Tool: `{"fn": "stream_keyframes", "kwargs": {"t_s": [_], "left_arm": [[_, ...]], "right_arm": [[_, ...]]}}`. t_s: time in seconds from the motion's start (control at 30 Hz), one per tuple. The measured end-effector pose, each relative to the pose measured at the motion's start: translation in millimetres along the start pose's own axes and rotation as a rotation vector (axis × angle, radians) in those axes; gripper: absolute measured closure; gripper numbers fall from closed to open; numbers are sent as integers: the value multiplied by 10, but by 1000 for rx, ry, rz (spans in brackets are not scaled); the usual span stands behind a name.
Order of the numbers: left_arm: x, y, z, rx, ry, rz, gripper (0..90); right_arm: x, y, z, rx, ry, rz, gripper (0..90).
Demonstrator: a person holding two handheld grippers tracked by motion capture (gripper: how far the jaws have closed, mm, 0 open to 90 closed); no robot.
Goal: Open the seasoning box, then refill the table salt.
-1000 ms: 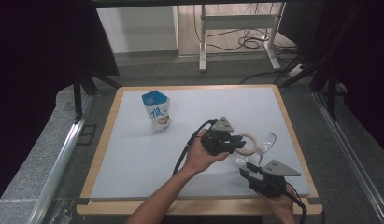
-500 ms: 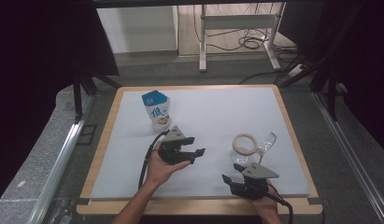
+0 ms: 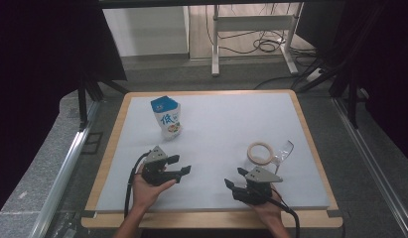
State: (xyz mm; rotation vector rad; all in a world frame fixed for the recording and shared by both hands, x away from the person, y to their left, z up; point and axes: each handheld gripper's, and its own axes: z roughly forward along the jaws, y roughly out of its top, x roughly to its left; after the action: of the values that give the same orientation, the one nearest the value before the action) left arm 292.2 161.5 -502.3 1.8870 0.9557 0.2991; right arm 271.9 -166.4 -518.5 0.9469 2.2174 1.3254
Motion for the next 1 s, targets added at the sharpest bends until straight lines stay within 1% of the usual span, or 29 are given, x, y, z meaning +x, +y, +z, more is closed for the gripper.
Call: {"fn": "stream_keyframes", "kwargs": {"t_s": [0.07,0.17,0.27,0.37,0.47,0.63,0.73,0.83,0.93,0.97,1.0], "left_arm": [[40,-33,-21,-2,1,-12,350],[84,-77,-44,4,16,-22,349],[124,-111,-90,-5,29,-37,335],[169,-132,-144,-12,58,-45,323],[229,-150,-186,-16,77,-60,326],[325,-156,-228,-19,106,-87,341],[403,-141,-262,-23,134,-99,343],[480,-106,-316,-41,153,-107,347],[594,-33,-344,-52,184,-108,348],[643,1,-346,-60,194,-115,349],[695,39,-346,-70,192,-126,349]], "right_arm": [[31,16,59,1,5,-5,376],[79,45,133,3,14,-19,375],[101,83,198,5,28,-20,375],[132,128,277,8,36,-29,376],[145,153,342,10,42,-32,375],[151,130,371,26,50,-35,376],[156,109,357,29,53,-35,376],[150,95,351,29,53,-34,376],[142,102,343,30,47,-33,376],[144,106,345,27,48,-31,376],[148,110,345,26,51,-32,376]]}}
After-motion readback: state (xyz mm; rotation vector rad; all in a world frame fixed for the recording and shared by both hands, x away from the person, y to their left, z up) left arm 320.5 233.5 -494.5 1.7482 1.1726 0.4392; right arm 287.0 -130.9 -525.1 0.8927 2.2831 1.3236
